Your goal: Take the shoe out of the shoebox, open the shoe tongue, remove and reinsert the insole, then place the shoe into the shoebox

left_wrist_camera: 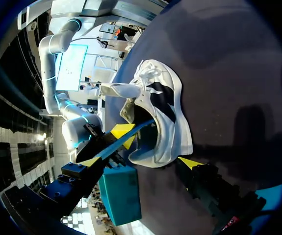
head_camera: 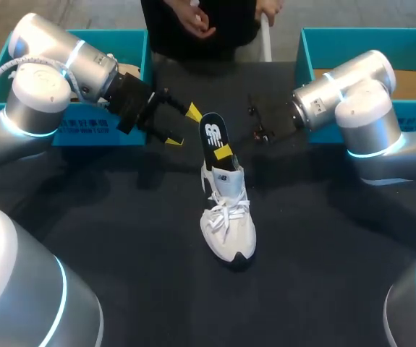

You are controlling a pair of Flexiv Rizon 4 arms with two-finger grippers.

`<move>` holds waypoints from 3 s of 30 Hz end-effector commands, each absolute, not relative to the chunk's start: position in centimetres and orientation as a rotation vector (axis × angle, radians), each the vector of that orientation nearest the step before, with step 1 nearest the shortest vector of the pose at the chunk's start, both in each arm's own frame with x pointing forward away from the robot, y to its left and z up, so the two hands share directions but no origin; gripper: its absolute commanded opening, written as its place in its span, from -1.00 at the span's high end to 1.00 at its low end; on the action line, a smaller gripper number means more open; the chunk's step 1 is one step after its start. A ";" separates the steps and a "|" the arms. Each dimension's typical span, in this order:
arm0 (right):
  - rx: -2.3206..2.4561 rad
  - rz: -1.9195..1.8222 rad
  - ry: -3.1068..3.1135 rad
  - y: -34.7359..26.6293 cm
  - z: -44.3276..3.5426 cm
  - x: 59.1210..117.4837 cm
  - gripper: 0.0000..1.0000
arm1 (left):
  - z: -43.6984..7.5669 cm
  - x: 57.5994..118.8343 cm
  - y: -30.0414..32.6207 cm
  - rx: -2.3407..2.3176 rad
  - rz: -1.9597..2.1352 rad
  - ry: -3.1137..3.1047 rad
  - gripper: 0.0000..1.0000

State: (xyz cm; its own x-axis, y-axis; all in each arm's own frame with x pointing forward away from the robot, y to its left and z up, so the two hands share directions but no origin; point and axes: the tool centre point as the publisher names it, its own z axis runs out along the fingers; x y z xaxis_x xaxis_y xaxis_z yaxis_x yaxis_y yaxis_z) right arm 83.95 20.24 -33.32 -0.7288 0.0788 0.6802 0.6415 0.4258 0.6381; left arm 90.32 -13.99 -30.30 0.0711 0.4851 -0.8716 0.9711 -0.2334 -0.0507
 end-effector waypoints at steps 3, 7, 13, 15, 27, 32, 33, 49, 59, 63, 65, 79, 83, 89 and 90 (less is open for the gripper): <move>-0.648 -1.295 -2.122 19.8 -33.7 82.7 1.00 | -30.4 90.4 -14.1 1.780 -1.092 1.444 -1.00; -0.658 -1.288 -2.121 20.0 -33.9 82.1 1.00 | -30.4 90.4 -14.1 1.780 -1.092 1.444 -1.00; -0.672 -1.266 -2.113 20.2 -34.4 81.3 1.00 | -30.4 90.4 -14.1 1.780 -1.092 1.444 -1.00; -0.683 -1.264 -2.104 20.2 -34.7 81.0 0.97 | -30.4 90.4 -14.1 1.780 -1.092 1.444 -1.00; -0.667 -1.278 -2.143 20.2 -33.5 82.6 0.24 | -30.4 90.4 -14.1 1.780 -1.092 1.444 -1.00; -0.649 -1.269 -2.162 20.4 -33.0 83.4 0.28 | -30.4 90.4 -14.1 1.780 -1.092 1.444 -1.00; -0.647 -1.267 -2.165 20.4 -33.0 83.5 0.28 | -30.4 90.4 -14.1 1.780 -1.092 1.444 -1.00; -0.661 -1.210 -2.166 20.6 -34.2 84.0 1.00 | -30.4 90.4 -14.1 1.780 -1.092 1.444 -1.00; -0.708 -1.172 -2.137 20.4 -35.5 81.9 1.00 | -30.4 90.4 -14.1 1.780 -1.092 1.444 -1.00; -0.714 -1.171 -2.130 20.4 -35.8 81.5 1.00 | -30.4 90.4 -14.1 1.780 -1.092 1.444 -1.00; -0.715 -1.170 -2.129 20.4 -35.8 81.5 0.93 | -30.4 90.4 -14.1 1.780 -1.092 1.444 -1.00; -0.661 -1.177 -2.226 20.6 -32.8 83.6 0.31 | -30.4 90.4 -14.1 1.780 -1.092 1.444 -1.00; -0.657 -1.168 -2.235 20.5 -33.0 84.4 0.40 | -30.4 90.4 -14.1 1.780 -1.092 1.444 -1.00; -0.654 -1.135 -2.239 20.7 -33.8 84.8 1.00 | -30.4 90.4 -14.1 1.780 -1.092 1.444 -1.00; -0.657 -1.129 -2.239 20.7 -34.0 84.8 1.00 | -30.4 90.4 -14.1 1.780 -1.092 1.444 -1.00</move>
State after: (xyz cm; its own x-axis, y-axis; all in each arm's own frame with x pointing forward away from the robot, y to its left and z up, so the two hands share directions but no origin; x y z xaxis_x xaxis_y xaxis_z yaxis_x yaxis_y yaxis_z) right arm 84.35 20.26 -33.55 -0.7375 0.1792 0.6511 0.6326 0.5207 0.5733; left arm 90.32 -13.99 -30.30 0.0712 0.4850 -0.8716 0.9711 -0.2333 -0.0505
